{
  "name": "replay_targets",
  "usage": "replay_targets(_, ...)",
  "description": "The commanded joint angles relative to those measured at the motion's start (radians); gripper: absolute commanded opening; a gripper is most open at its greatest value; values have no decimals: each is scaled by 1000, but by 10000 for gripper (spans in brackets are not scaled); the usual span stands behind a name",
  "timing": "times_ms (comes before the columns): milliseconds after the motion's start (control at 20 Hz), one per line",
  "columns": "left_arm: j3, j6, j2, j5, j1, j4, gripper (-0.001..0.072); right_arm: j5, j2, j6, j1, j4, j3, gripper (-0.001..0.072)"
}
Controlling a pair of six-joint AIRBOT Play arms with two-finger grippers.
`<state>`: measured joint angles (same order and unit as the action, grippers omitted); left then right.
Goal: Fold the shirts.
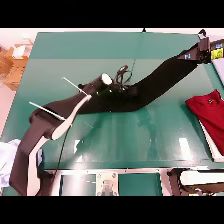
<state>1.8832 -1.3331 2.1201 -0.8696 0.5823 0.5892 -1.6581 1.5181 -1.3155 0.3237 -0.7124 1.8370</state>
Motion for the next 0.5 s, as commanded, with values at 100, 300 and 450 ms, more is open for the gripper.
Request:
replay_targets(100, 202, -109, -67, -489, -223, 274, 27, 0, -8, -52, -88, 71, 2, 14)
replay_targets(300, 193, -227, -205, -755, -431, 616, 27, 123, -6, -129, -314, 81, -16, 14)
replay_targets(450, 193, -257, -244, -882, -529, 794, 27, 347, 19, -129, -531, 27, -89, 15)
